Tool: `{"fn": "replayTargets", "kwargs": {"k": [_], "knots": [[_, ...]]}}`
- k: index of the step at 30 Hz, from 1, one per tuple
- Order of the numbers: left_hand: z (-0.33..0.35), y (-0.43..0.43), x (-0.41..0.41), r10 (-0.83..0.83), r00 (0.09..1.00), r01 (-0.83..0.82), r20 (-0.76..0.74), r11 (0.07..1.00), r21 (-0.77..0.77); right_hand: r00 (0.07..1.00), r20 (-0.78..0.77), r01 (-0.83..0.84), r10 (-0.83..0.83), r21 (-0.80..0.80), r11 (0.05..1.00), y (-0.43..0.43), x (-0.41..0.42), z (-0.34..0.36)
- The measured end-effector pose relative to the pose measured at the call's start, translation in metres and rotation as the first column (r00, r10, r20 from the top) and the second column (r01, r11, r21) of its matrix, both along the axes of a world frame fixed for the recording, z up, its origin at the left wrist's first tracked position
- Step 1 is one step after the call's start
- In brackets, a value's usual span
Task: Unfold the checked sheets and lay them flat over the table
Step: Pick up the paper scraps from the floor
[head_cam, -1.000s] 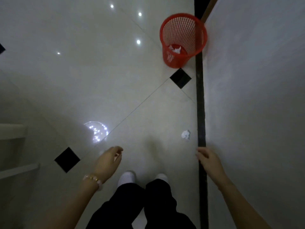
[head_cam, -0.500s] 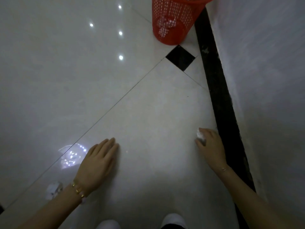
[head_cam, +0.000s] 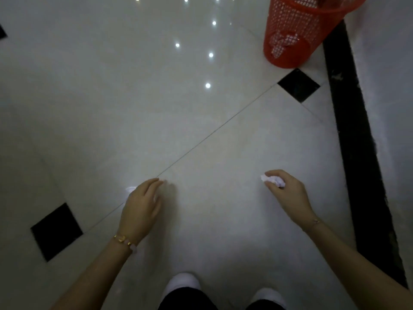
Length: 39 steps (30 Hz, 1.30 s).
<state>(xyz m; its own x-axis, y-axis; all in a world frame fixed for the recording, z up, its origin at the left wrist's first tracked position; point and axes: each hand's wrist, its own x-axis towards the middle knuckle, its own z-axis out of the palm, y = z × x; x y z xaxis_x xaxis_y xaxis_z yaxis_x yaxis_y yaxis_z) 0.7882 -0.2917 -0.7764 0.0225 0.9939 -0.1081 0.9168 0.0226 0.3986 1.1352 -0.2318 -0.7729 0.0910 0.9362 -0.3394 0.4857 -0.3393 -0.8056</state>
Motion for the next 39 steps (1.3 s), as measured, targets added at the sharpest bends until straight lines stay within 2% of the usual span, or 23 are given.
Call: {"fn": "replayTargets", "kwargs": {"k": [3, 7, 10, 16, 21, 24, 27, 30, 36, 39], "knots": [[0.01, -0.03, -0.04, 0.209, 0.976, -0.209, 0.059, 0.978, -0.009, 0.997, -0.08, -0.015, 0.013, -0.027, 1.0, 0.003, -0.017, 0.0], [0.001, -0.069, -0.058, 0.263, 0.965, -0.261, 0.001, 0.957, -0.127, 0.994, -0.079, -0.072, 0.069, -0.036, 0.997, 0.006, -0.028, -0.005], [-0.011, -0.076, -0.053, 0.252, 0.967, -0.254, -0.031, 0.962, -0.103, 0.994, -0.079, -0.078, 0.074, -0.042, 0.996, 0.005, -0.031, -0.004], [-0.018, -0.061, -0.025, 0.414, 0.901, -0.403, 0.127, 0.909, -0.107, 0.994, -0.023, -0.111, 0.11, -0.053, 0.992, -0.002, -0.022, 0.001], [-0.006, -0.027, -0.003, 0.427, 0.864, -0.399, 0.267, 0.904, -0.154, 0.993, 0.066, -0.092, 0.096, -0.054, 0.994, -0.002, -0.001, 0.008], [0.016, -0.008, 0.007, 0.483, 0.801, -0.419, 0.353, 0.874, -0.246, 0.998, 0.044, -0.049, 0.053, -0.086, 0.995, -0.005, 0.01, 0.028], [0.064, 0.002, 0.017, 0.577, 0.692, -0.396, 0.433, 0.805, -0.441, 0.999, -0.026, 0.016, -0.02, -0.123, 0.992, -0.018, 0.018, 0.072], [0.139, 0.006, 0.034, 0.622, 0.627, -0.354, 0.469, 0.764, -0.539, 0.993, -0.082, 0.069, -0.09, -0.231, 0.971, -0.042, 0.028, 0.133], [0.329, -0.007, 0.065, 0.652, 0.616, -0.319, 0.441, 0.719, -0.618, 0.91, -0.119, 0.329, -0.397, -0.377, 0.866, -0.102, 0.057, 0.312], [0.439, -0.025, 0.079, 0.638, 0.63, -0.299, 0.443, 0.725, -0.62, 0.882, -0.137, 0.348, -0.45, -0.454, 0.82, -0.134, 0.066, 0.426]]}}
